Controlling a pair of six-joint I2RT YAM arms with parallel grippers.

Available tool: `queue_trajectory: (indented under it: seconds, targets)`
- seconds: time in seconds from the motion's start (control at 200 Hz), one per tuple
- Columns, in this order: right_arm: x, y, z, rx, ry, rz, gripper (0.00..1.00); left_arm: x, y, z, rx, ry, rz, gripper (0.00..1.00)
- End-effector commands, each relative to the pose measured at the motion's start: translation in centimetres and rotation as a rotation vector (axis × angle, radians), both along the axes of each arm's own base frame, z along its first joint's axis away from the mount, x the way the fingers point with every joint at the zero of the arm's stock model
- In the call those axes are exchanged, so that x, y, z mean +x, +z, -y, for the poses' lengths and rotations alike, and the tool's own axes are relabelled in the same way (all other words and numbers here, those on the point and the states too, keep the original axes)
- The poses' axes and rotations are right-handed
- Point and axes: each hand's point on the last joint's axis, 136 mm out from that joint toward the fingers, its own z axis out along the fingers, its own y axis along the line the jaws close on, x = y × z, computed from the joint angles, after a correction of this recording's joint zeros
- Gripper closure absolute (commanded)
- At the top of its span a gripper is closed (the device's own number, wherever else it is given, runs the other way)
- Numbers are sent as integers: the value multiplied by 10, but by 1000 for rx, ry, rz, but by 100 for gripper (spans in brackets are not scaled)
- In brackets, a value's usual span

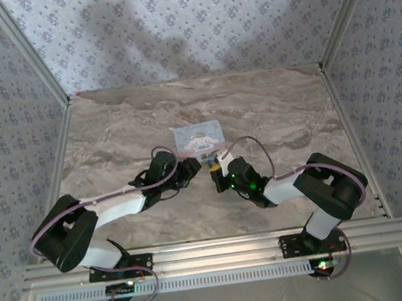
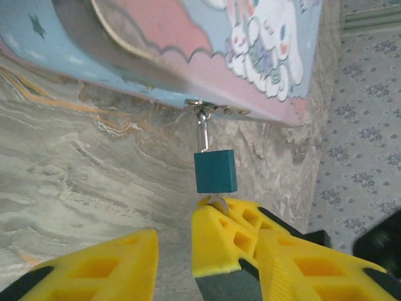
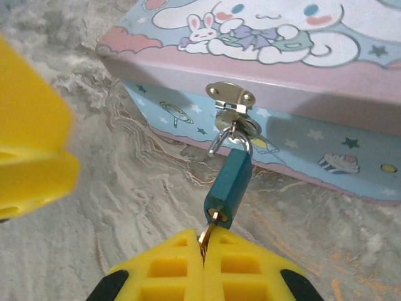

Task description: Unlock the padlock with the key

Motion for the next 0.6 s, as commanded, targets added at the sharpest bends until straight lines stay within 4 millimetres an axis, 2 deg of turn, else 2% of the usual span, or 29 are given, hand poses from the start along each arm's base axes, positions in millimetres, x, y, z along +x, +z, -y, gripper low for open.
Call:
queue_trajectory:
  seconds: [0.0,0.265,0.44,0.595]
  targets:
    - [-8,-11,2,143,-36,-186,100,1,2,-28,73,34,19,50]
    - [-13,-24,6,281,-84,-344,100,11,11,-67,131,82,38,38]
    - [-18,-30,4,380,-110,-450,100,19,15,-81,130,101,44,36]
    - [-19,-32,4,390,-120,-495,97,29,17,-86,145,84,43,33]
